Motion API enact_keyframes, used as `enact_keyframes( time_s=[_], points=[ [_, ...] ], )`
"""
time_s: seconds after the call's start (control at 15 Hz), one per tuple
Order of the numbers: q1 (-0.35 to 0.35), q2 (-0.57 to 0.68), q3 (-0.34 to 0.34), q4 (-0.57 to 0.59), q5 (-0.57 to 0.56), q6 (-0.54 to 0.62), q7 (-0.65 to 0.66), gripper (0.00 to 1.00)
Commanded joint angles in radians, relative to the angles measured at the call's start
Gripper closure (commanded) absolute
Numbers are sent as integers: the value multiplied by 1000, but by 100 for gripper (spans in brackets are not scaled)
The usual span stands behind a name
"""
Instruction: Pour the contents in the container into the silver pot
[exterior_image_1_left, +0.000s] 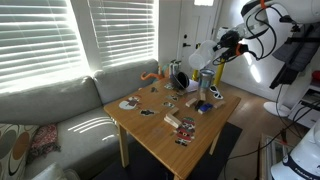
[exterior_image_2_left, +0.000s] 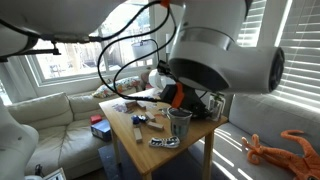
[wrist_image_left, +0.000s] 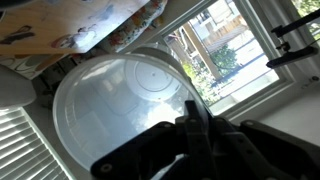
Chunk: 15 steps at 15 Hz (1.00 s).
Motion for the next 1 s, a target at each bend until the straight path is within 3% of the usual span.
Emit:
enact_keyframes(
  time_s=[0.0, 0.4, 0.6, 0.93],
  points=[
    [70, -164, 82, -41, -103, 242, 148, 99],
    [200, -245, 273, -31, -344, 603, 399, 99],
    [261, -228, 339, -26, -507, 720, 528, 99],
    [348, -191, 396, -39, -743, 802, 723, 99]
  ],
)
